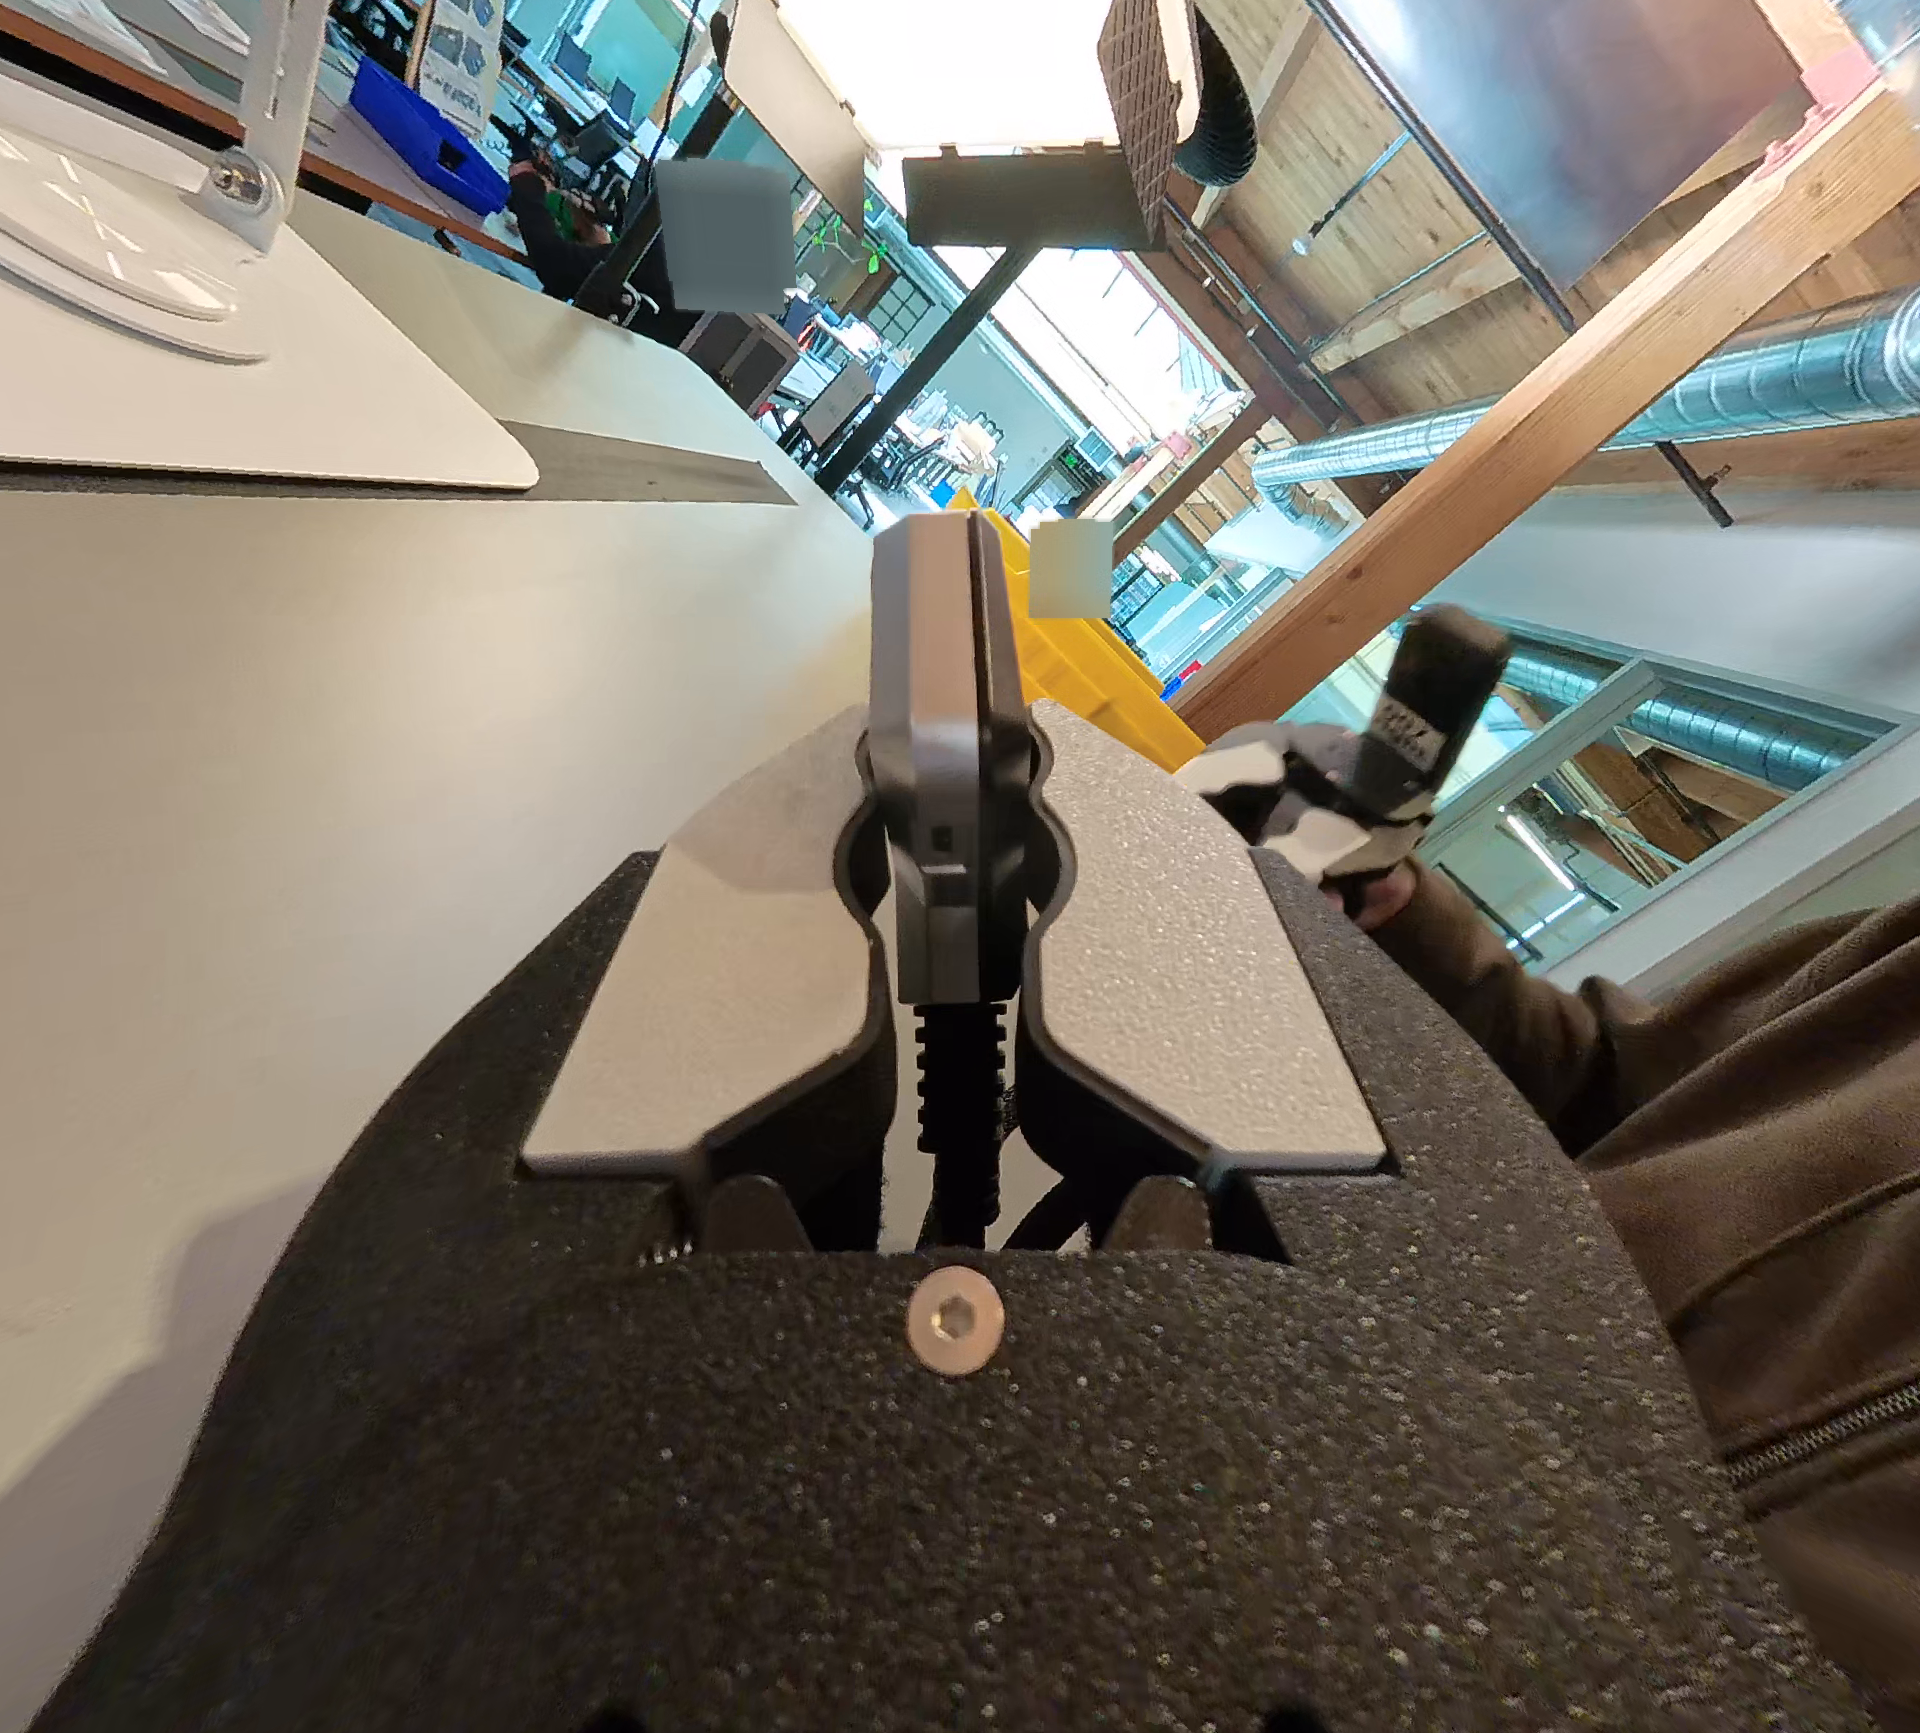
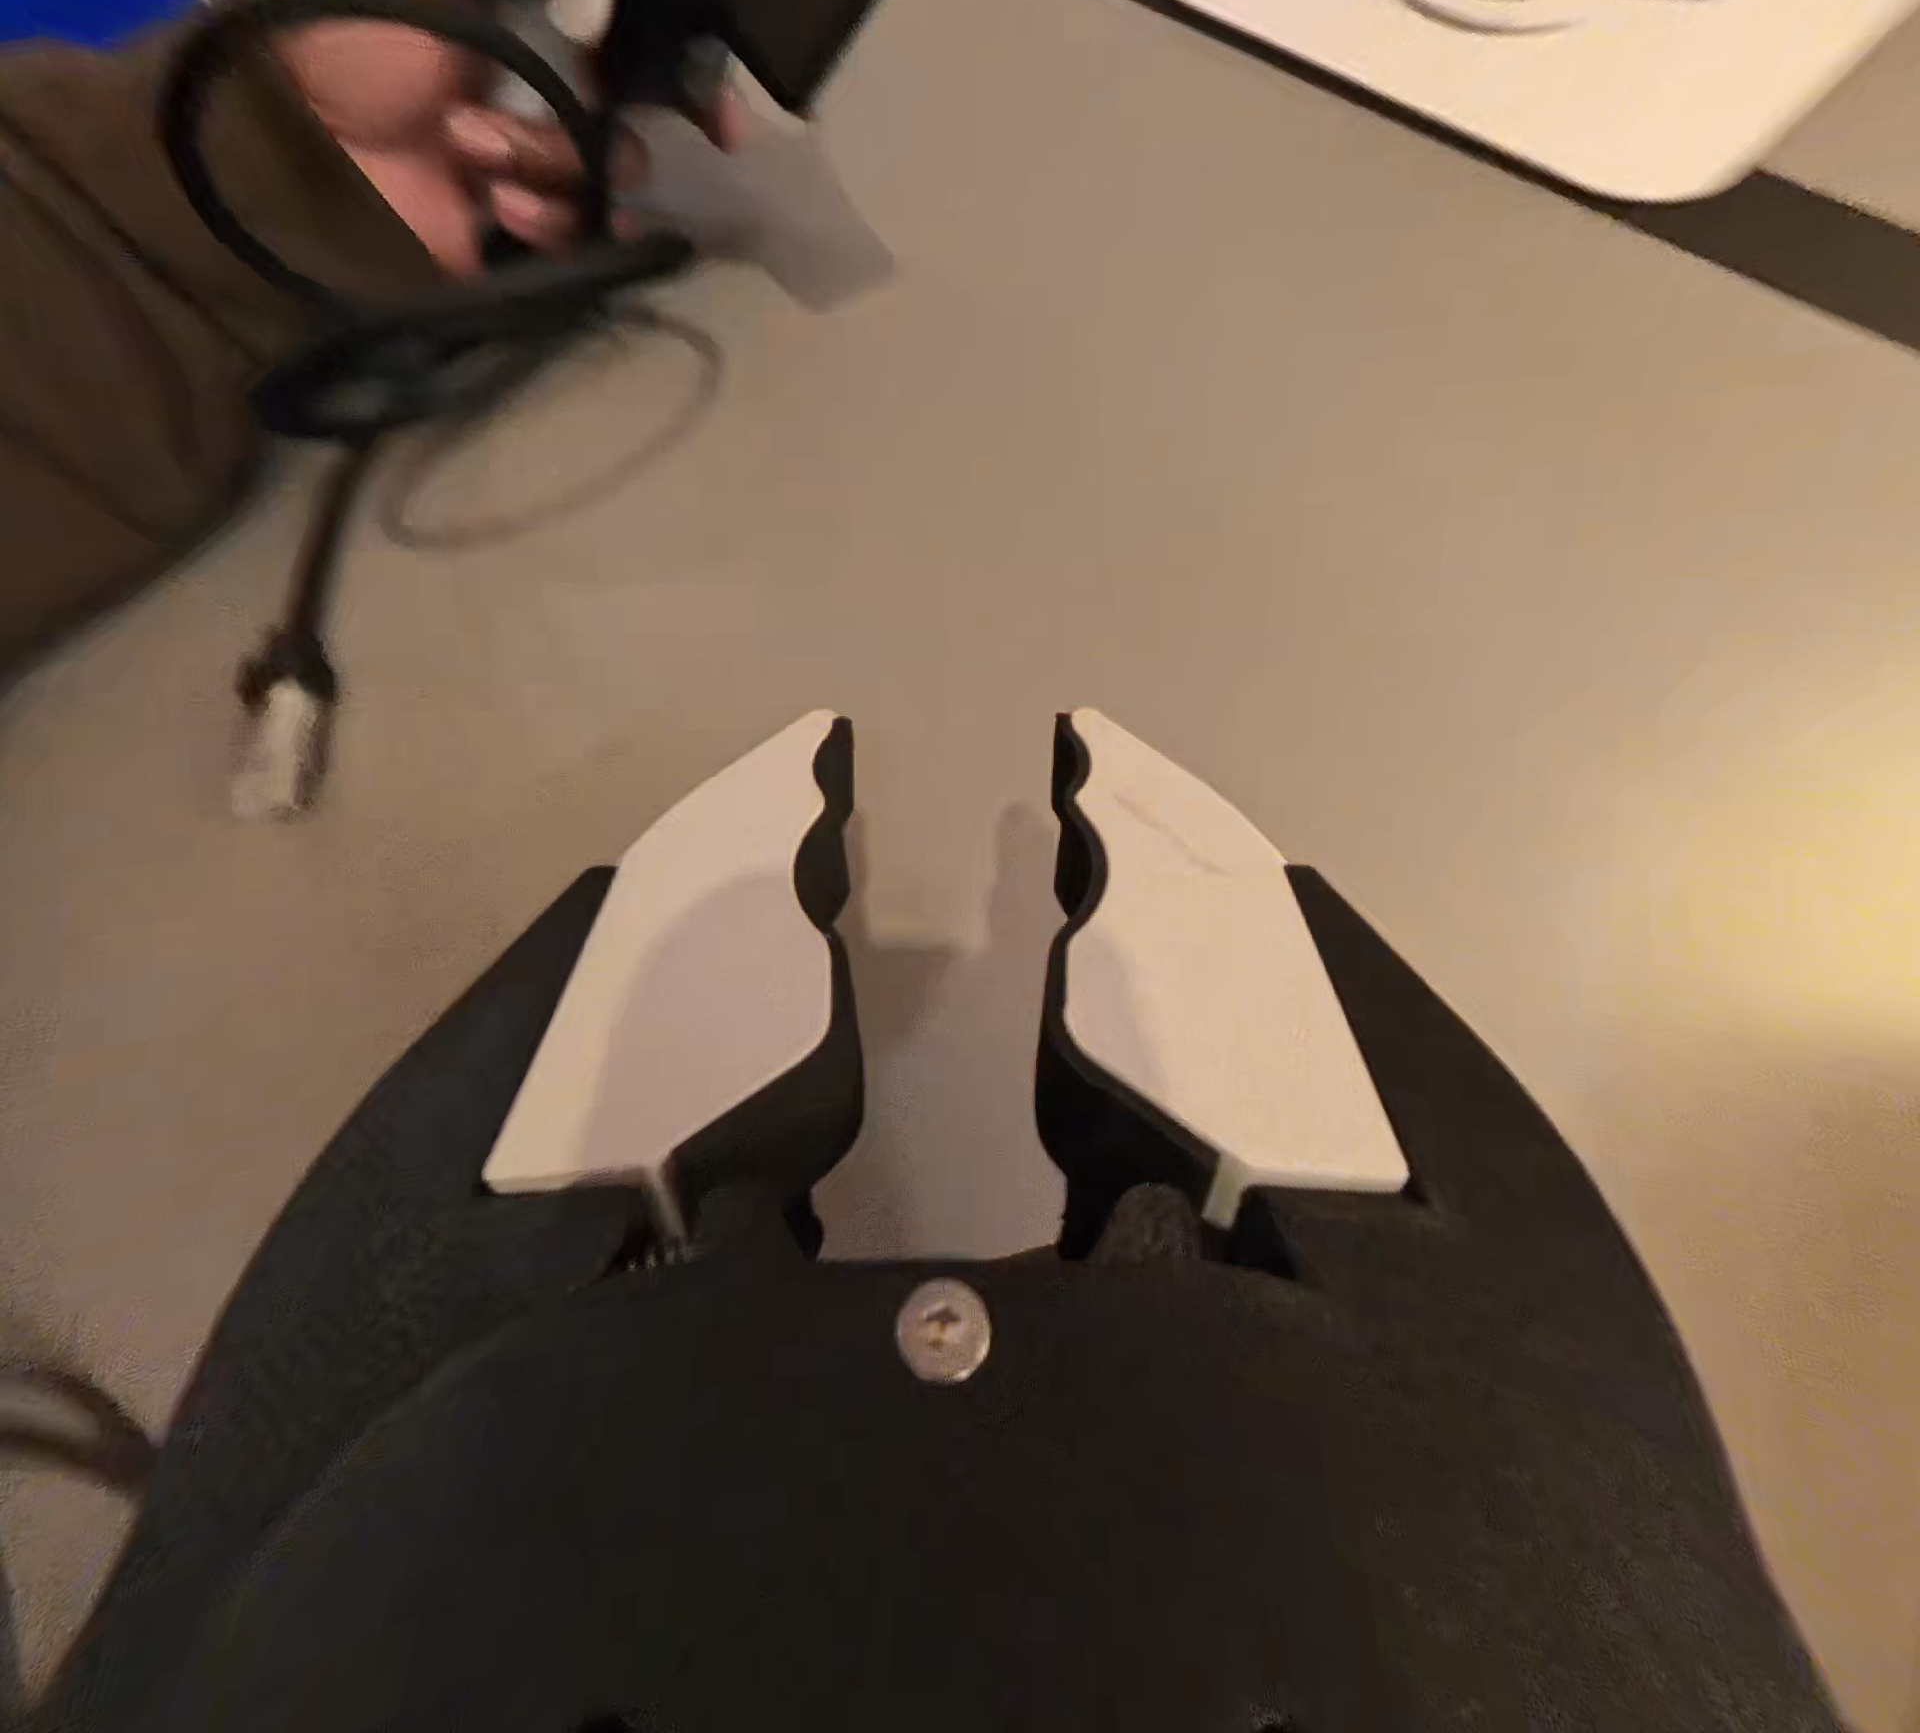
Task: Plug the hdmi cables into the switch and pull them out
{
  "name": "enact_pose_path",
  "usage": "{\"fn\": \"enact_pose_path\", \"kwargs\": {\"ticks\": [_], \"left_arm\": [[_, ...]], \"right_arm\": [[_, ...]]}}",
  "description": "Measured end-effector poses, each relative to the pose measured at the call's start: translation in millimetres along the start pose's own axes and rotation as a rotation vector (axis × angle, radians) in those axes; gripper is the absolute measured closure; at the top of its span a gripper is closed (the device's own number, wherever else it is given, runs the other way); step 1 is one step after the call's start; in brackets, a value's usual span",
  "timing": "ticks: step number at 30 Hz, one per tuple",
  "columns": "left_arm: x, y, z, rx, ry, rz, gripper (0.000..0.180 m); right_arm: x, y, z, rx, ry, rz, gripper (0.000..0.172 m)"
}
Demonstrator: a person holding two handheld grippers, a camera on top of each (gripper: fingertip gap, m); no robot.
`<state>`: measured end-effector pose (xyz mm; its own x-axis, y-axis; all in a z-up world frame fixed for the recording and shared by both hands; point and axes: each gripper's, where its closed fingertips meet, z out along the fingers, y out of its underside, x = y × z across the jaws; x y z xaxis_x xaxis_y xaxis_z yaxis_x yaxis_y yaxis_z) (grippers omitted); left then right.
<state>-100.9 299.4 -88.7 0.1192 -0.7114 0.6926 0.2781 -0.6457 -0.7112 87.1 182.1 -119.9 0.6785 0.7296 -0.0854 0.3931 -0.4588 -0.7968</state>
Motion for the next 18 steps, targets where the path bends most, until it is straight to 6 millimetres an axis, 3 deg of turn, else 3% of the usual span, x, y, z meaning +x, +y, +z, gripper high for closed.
{"fn": "enact_pose_path", "kwargs": {"ticks": [2, 5, 8, 10, 15, 18], "left_arm": [[3.3, 0.2, 2.2, 0.012, 0.017, -0.002, 0.159], [7.7, 1.6, 2.6, 0.007, 0.04, 0.008, 0.159], [12.0, 1.3, 0.8, 0.006, 0.078, -0.001, 0.159], [12.1, 1.9, 1.1, 0.0, 0.085, -0.007, 0.159], [12.4, 5.9, 7.6, -0.028, 0.087, -0.001, 0.159], [17.0, 11.7, 15.3, -0.059, 0.119, -0.004, 0.159]], "right_arm": [[-23.5, -19.1, 55.8, 0.075, -0.131, 0.075, 0.13], [-30.8, -57.2, 114.3, 0.188, -0.27, 0.234, 0.118], [-26.4, -106.9, 129.0, 0.394, -0.437, 0.414, 0.118], [-28.7, -121.6, 137.0, 0.427, -0.528, 0.47, 0.117], [-57.0, -127.3, 151.7, 0.374, -0.616, 0.382, 0.125], [-57.6, -126.4, 152.1, 0.374, -0.603, 0.371, 0.137]]}}
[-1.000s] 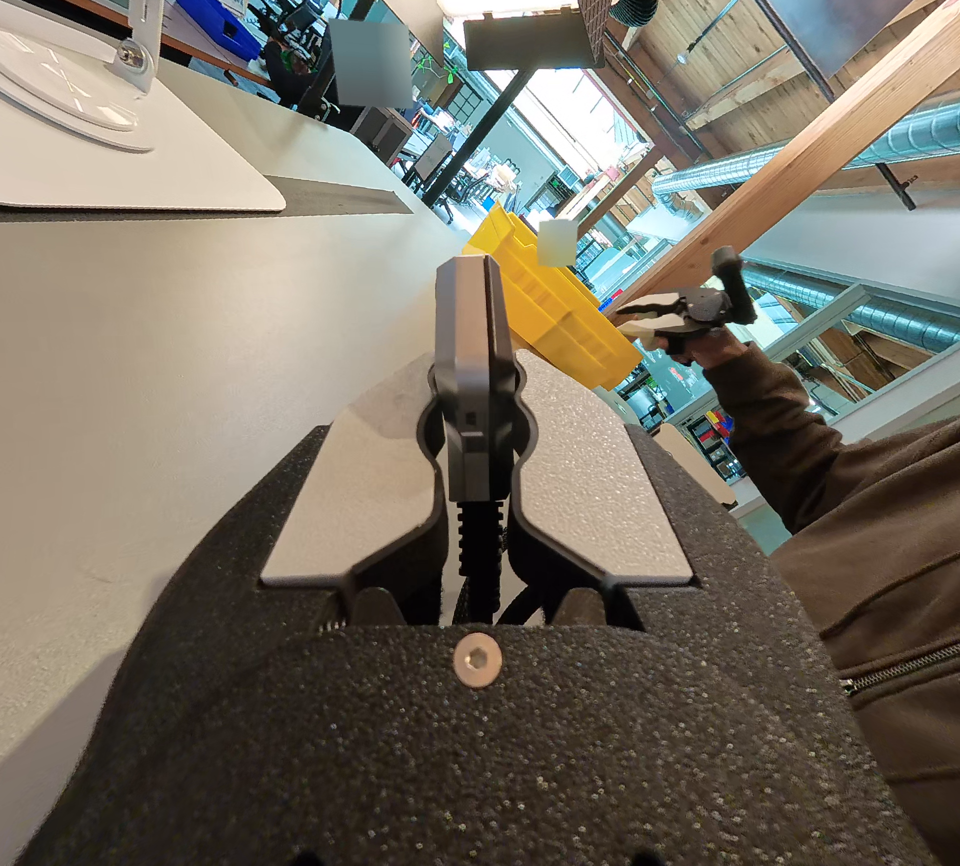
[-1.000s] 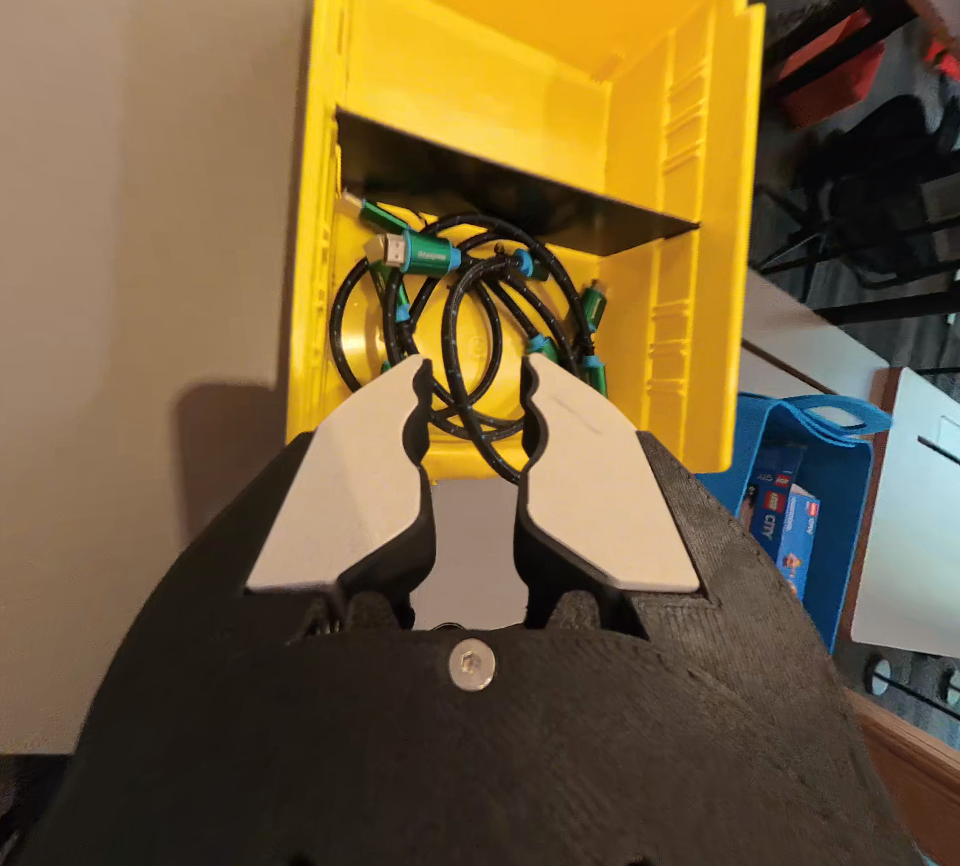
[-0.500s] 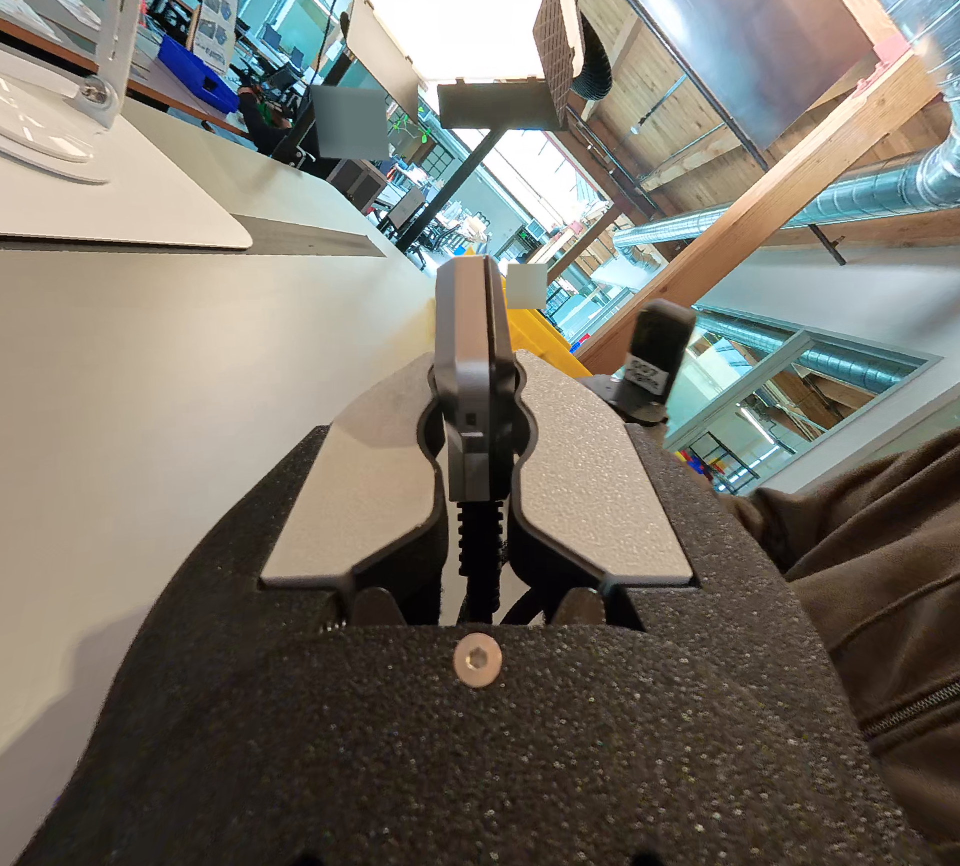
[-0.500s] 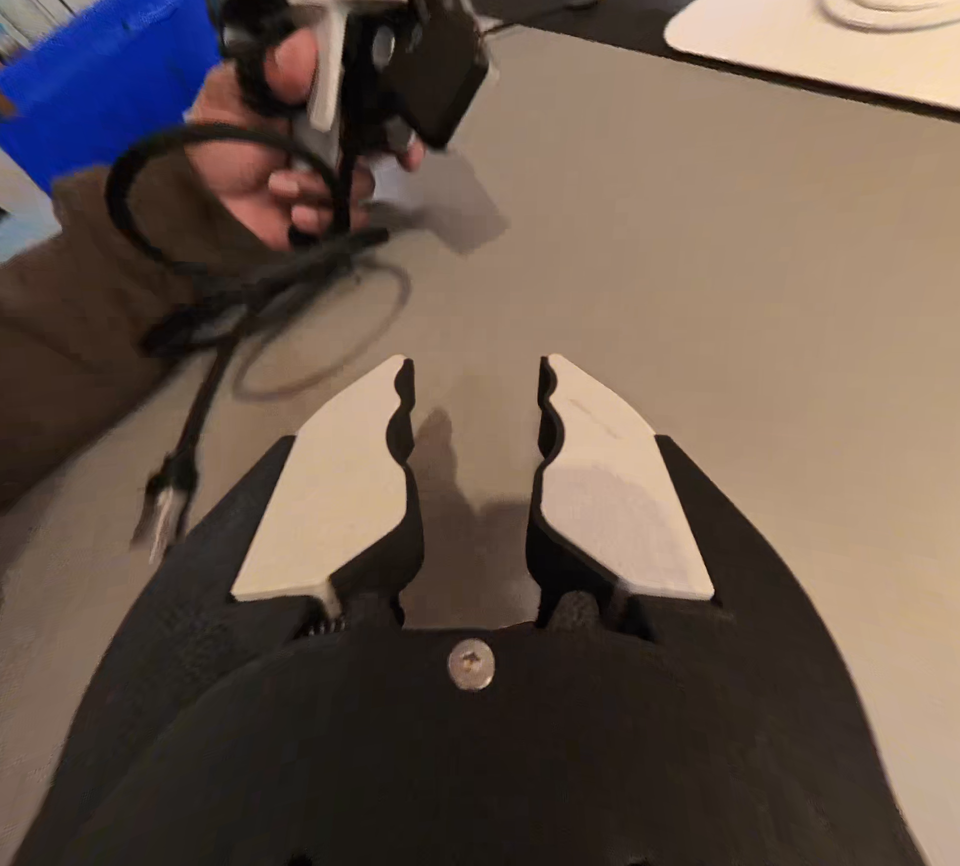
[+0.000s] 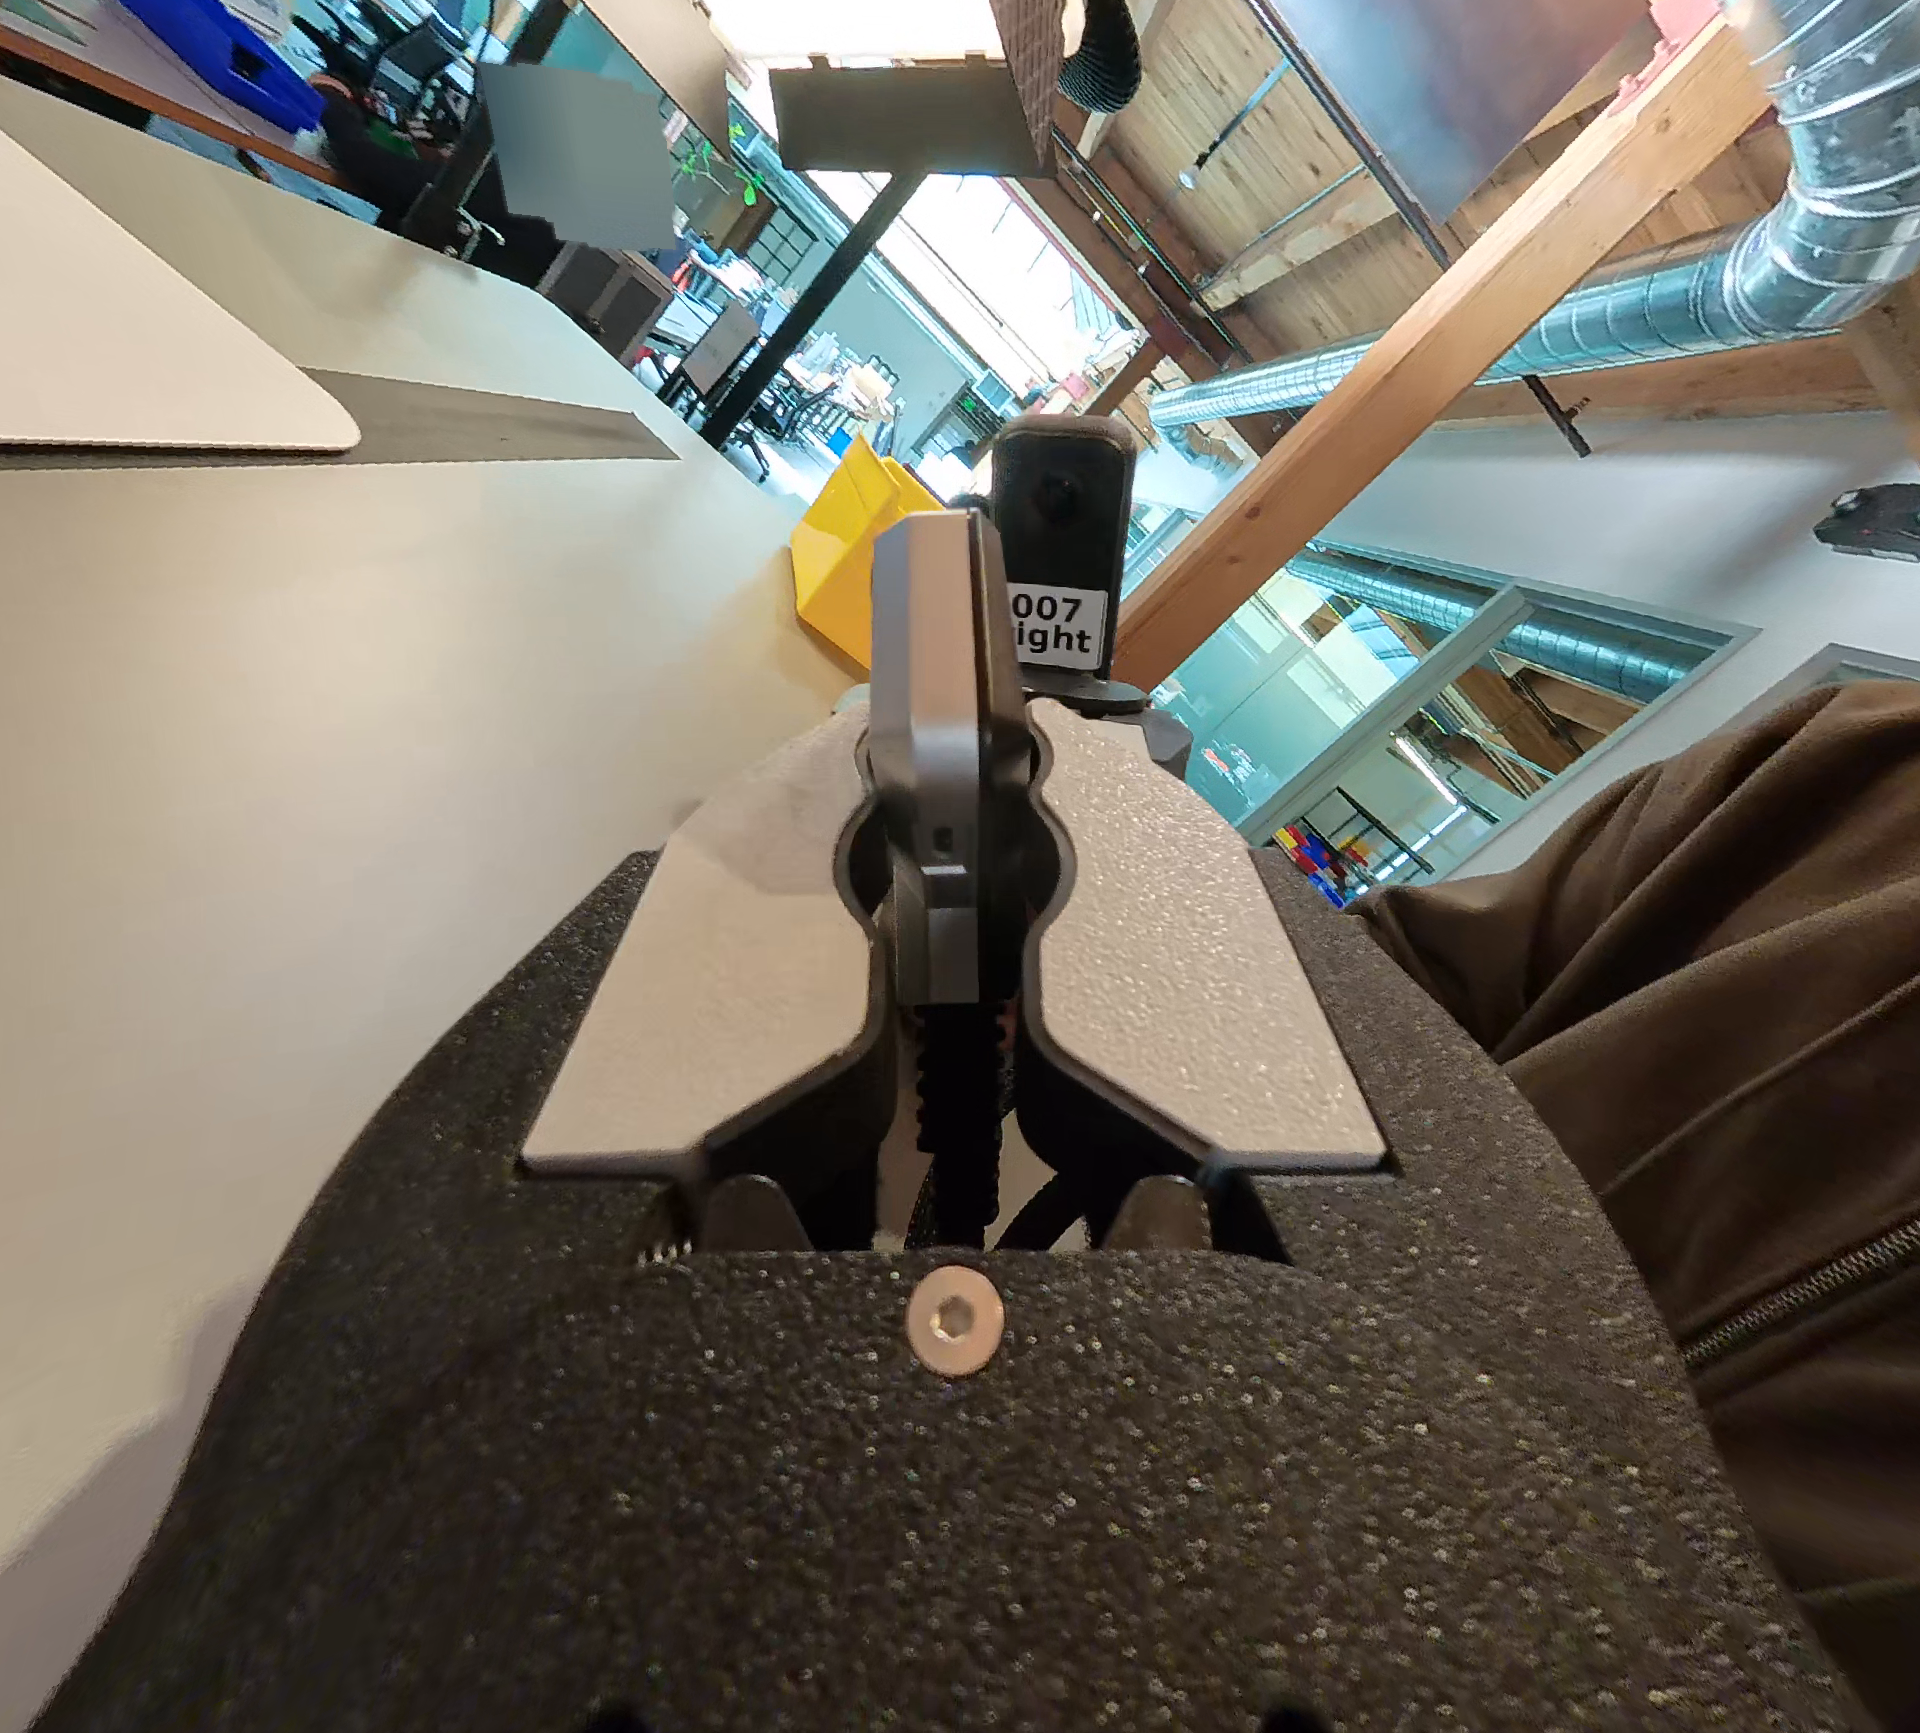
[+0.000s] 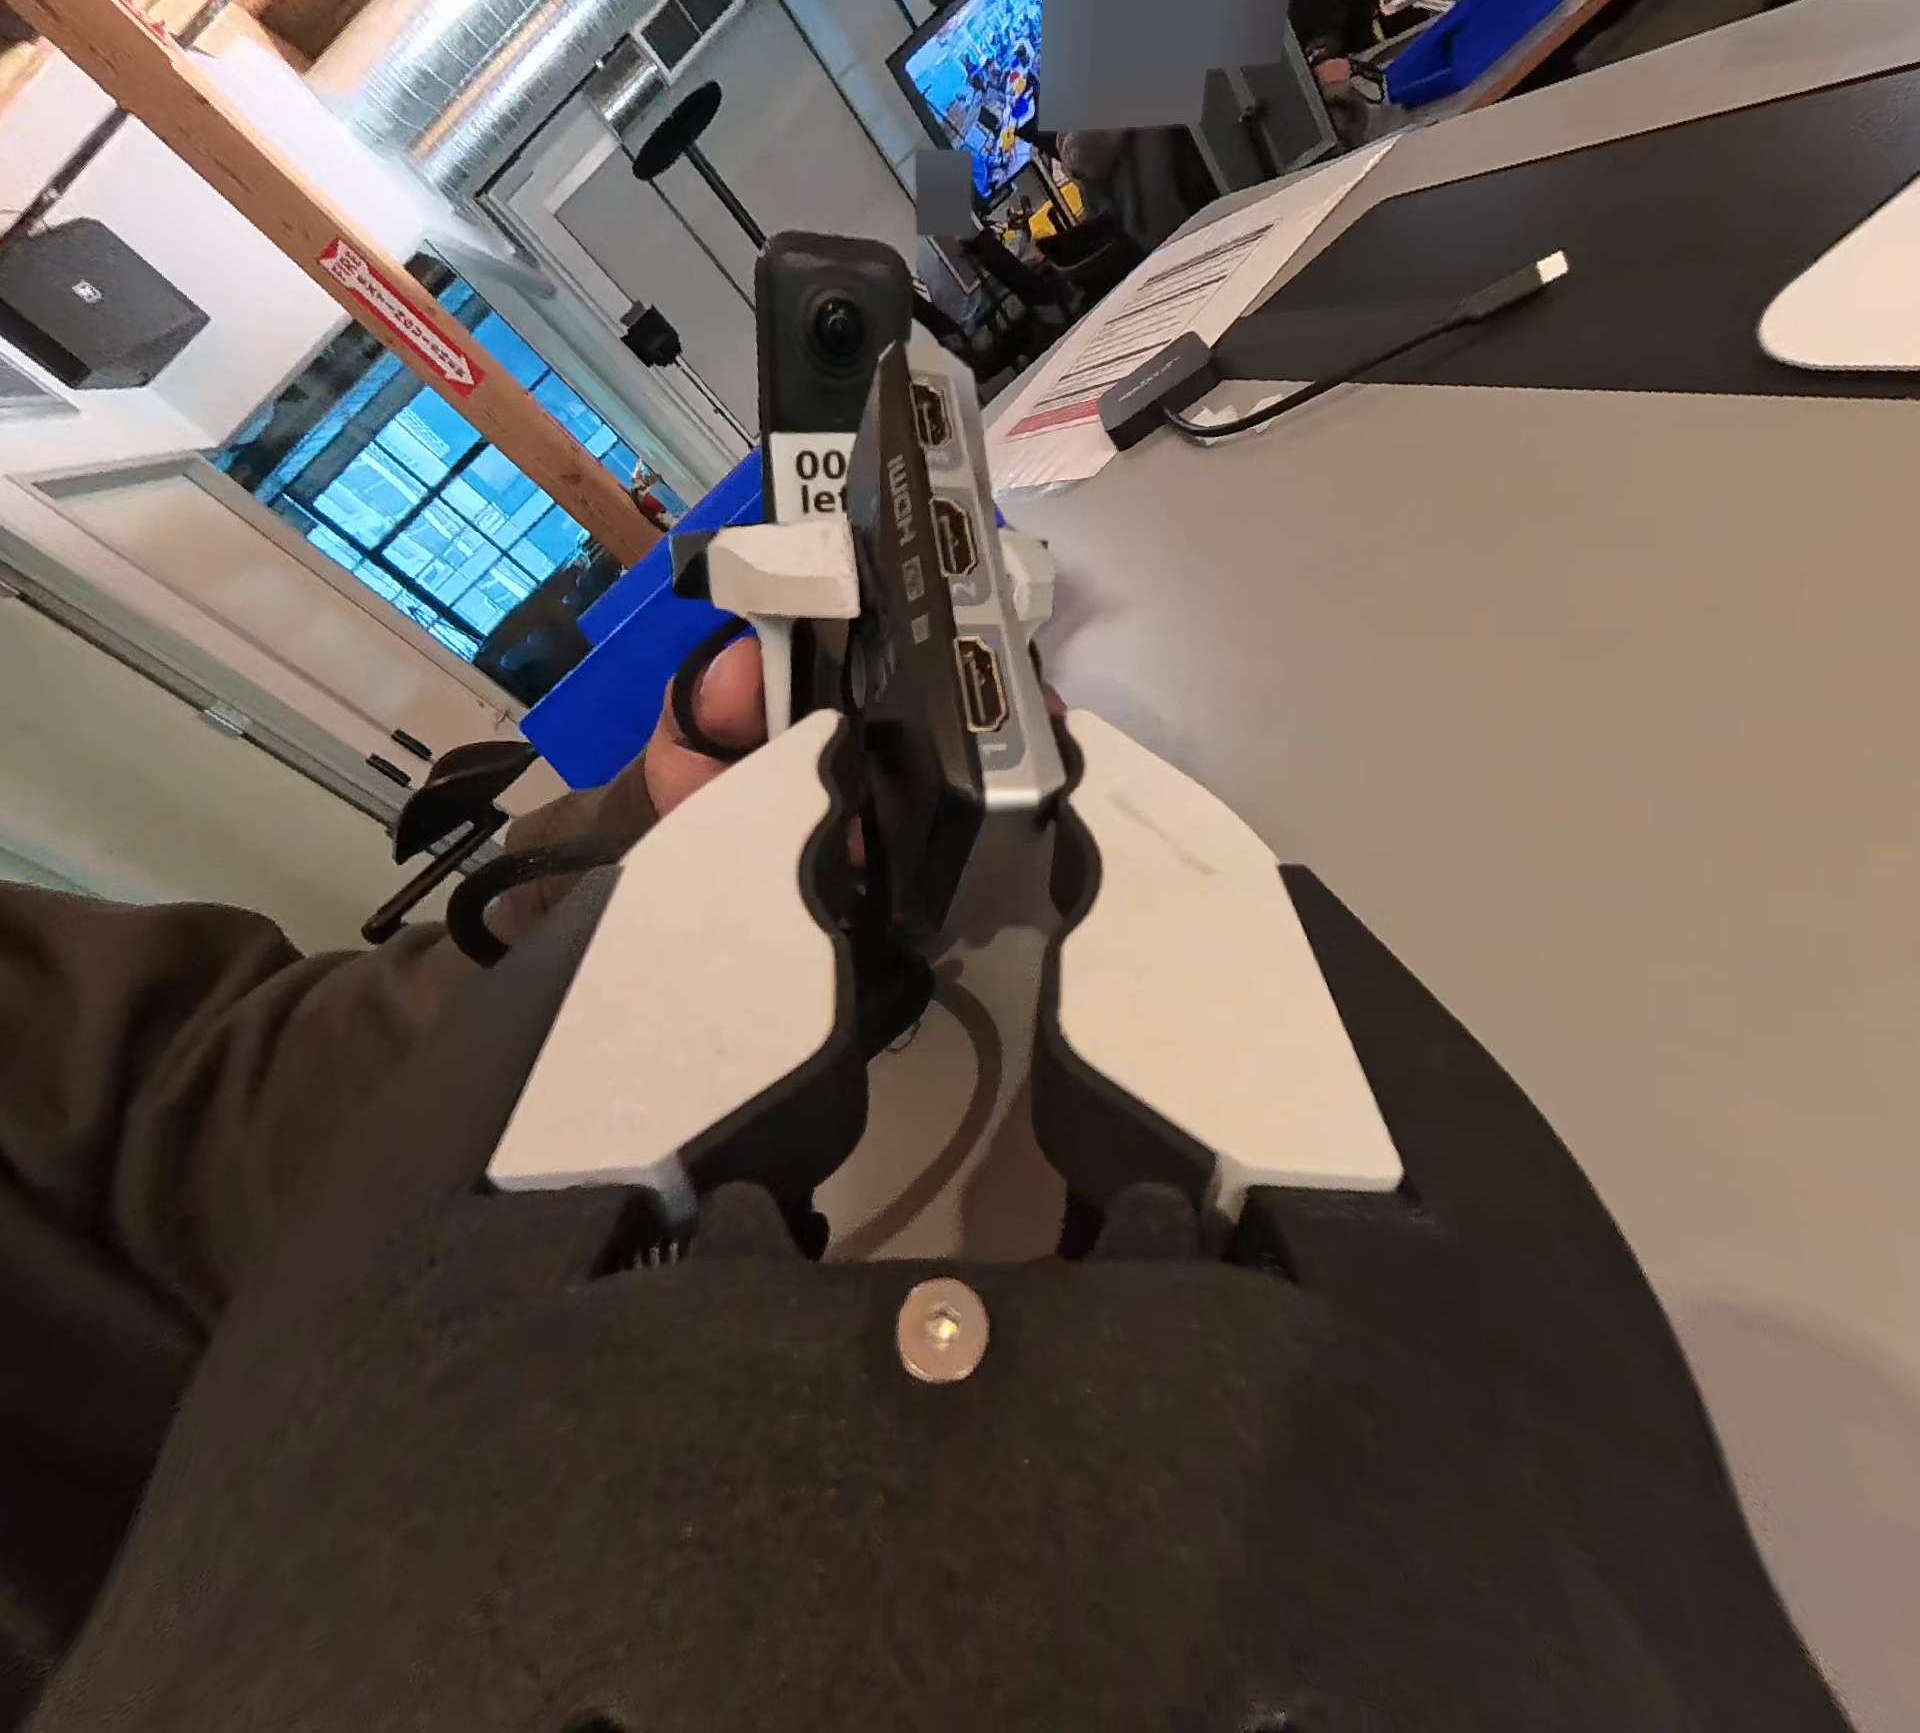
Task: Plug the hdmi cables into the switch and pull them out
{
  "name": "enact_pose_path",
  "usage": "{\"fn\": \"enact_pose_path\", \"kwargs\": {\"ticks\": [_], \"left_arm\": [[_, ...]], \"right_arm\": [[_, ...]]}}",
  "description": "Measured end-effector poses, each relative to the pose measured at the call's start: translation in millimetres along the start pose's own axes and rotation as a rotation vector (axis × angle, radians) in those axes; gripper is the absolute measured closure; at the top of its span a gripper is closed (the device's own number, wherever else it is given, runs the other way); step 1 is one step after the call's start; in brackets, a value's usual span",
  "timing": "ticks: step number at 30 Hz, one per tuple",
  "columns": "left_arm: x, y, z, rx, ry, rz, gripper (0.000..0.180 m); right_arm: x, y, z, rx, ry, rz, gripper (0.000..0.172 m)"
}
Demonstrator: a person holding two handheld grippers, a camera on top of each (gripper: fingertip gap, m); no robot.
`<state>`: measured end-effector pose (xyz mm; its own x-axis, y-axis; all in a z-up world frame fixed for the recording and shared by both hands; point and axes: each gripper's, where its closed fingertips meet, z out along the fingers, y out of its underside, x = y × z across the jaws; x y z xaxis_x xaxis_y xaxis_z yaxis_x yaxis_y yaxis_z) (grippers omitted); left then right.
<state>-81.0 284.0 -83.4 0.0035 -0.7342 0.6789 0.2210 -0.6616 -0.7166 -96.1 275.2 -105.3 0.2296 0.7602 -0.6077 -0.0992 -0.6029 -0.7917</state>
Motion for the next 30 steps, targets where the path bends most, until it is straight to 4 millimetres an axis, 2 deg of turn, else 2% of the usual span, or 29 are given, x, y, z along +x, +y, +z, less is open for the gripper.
{"fn": "enact_pose_path", "kwargs": {"ticks": [4, 7, 12, 18, 21, 24, 27, 30], "left_arm": [[2.7, -1.4, 5.3, 0.023, 0.015, 0.009, 0.158], [2.2, -12.5, 0.5, 0.103, -0.012, 0.053, 0.156], [-2.0, -43.3, -33.0, 0.307, -0.034, 0.06, 0.153], [-10.6, -56.3, -64.3, 0.366, -0.079, 0.047, 0.153], [-12.1, -59.3, -70.6, 0.392, -0.072, 0.022, 0.153], [-12.9, -59.9, -71.1, 0.398, -0.074, 0.016, 0.155], [-13.7, -59.1, -69.7, 0.389, -0.08, 0.018, 0.155], [-14.2, -59.0, -69.3, 0.386, -0.081, 0.016, 0.155]], "right_arm": [[-2.0, -5.0, -6.6, 0.037, -0.055, 0.051, 0.145], [-4.7, -6.4, -9.2, 0.054, -0.066, 0.037, 0.149], [-3.5, -9.5, -13.9, 0.101, 0.001, -0.016, 0.151], [-10.6, -23.7, -37.1, 0.232, 0.06, -0.113, 0.151], [-19.5, -38.3, -61.3, 0.287, 0.138, -0.185, 0.151], [-38.7, -65.8, -97.7, 0.356, 0.225, -0.273, 0.152], [-69.4, -102.9, -140.7, 0.402, 0.312, -0.411, 0.152], [-108.8, -145.6, -189.6, 0.479, 0.404, -0.586, 0.152]]}}
